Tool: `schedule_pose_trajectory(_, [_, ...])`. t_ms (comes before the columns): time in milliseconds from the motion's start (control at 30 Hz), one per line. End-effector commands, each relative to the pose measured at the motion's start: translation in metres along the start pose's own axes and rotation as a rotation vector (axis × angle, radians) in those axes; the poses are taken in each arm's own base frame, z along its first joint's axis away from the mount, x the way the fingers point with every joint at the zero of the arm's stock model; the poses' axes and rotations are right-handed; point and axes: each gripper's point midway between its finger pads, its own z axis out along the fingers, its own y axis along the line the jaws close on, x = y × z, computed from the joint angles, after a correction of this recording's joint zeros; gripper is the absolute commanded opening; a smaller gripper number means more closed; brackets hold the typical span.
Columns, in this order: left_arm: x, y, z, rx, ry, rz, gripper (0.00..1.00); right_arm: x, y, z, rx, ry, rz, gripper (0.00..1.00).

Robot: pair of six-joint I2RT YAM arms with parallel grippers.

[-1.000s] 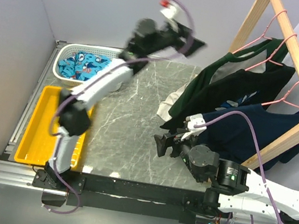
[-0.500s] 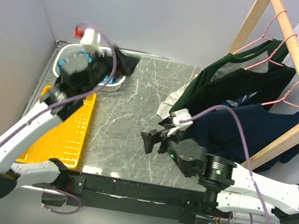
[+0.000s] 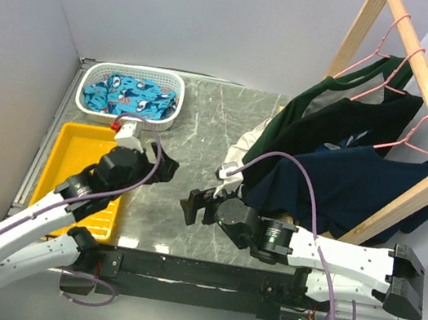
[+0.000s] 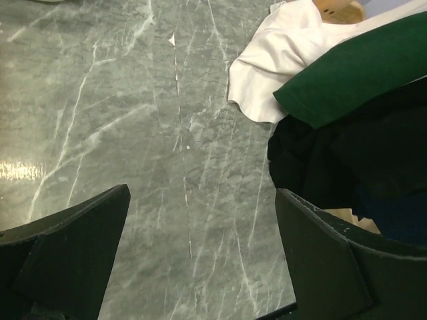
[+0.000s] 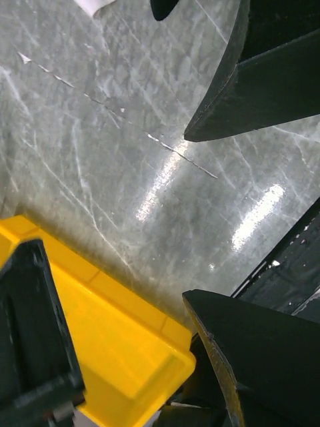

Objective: Place the t-shirt on the hanger
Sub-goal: Reset both arms

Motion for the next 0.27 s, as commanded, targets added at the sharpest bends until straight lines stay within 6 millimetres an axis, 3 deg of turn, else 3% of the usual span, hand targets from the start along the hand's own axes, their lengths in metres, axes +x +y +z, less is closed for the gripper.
schedule_pose_trajectory(0, [-0.001,0.0,-0.008,0.034,-0.032,-0.042,0.96,-0.022,0.006,0.006,0.003,-0.087,0.105,1.0])
schedule_pose_trajectory(233, [-0.014,-0.001,-0.014,0.024,-0.067,-0.011,0.96,-0.018,0.003,0.009,0.014,-0.077,0.103,1.0])
